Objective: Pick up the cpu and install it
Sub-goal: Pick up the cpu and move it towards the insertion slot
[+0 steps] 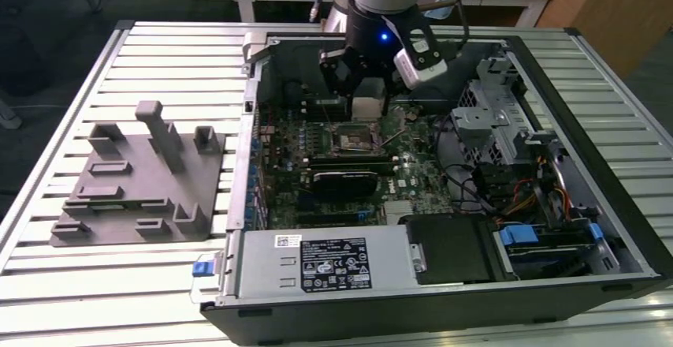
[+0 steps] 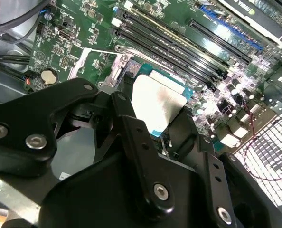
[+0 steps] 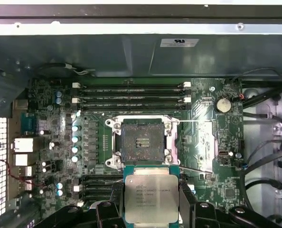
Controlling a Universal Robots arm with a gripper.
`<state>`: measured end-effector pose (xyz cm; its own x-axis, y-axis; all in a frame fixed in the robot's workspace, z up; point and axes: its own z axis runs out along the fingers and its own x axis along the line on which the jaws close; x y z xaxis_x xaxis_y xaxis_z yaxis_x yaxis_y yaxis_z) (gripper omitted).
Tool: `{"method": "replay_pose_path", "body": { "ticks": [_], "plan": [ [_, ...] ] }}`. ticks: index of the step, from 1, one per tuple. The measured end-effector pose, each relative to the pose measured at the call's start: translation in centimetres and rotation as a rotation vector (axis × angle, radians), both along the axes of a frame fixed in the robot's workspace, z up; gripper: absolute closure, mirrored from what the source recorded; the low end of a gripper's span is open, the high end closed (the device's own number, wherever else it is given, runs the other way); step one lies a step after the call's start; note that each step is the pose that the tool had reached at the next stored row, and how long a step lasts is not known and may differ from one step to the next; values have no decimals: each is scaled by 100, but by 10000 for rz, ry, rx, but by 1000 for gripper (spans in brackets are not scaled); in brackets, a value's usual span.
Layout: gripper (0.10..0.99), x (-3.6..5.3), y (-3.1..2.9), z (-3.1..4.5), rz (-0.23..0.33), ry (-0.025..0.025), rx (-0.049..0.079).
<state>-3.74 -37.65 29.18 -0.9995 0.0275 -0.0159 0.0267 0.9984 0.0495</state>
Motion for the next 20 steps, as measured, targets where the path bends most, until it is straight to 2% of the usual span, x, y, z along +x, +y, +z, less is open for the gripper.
{"method": "replay_pose_path", "body": {
  "ticks": [17,20],
  "plan": [
    [545,0,167,-232,1,3,-8],
    [545,0,187,-285,4,-30,-9]
  ]
}}
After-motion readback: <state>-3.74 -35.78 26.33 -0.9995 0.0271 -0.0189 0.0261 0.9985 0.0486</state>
